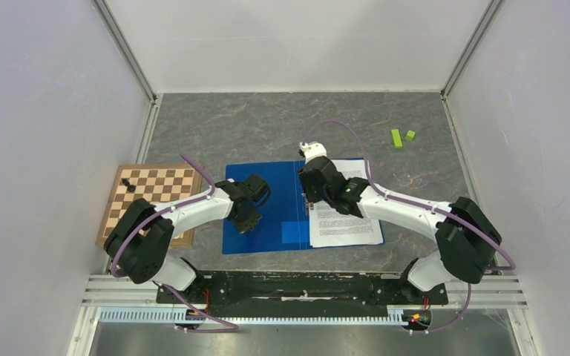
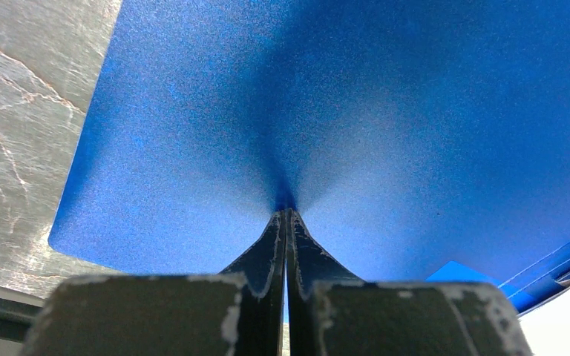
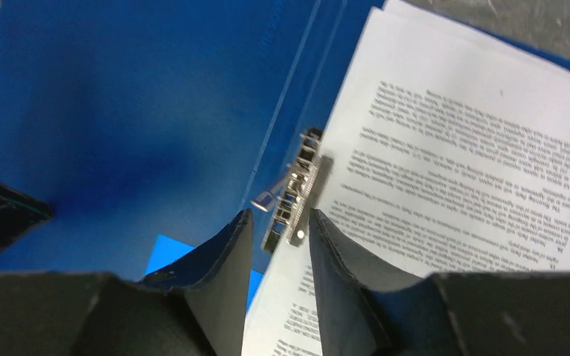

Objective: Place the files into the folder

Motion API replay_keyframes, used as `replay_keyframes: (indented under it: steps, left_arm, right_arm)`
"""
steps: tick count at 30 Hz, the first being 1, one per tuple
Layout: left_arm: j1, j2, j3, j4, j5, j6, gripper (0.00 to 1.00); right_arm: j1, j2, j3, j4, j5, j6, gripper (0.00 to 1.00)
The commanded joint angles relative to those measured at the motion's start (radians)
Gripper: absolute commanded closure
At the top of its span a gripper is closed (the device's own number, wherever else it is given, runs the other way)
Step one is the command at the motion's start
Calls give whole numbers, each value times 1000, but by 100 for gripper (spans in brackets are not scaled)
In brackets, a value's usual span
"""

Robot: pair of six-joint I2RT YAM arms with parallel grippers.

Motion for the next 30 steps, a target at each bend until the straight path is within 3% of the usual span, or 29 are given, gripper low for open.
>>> replay_keyframes:
  steps: [1,5,9,30]
  left_arm:
    - [-12,52,-28,-6,-13,-51,98]
    - [-13,46,-27,-7,-14,-50,98]
    - [-12,48,-26,-8,-14,-50,98]
    - [-13,47,-17,-7,3,-52,98]
  right_arm:
    - [41,72,124,-54,100,-52,62]
    - [58,152,209,-86,138,-73,60]
    - [80,212,261,-124,159,-87,67]
    - [132,200,168,-161,225,-86,88]
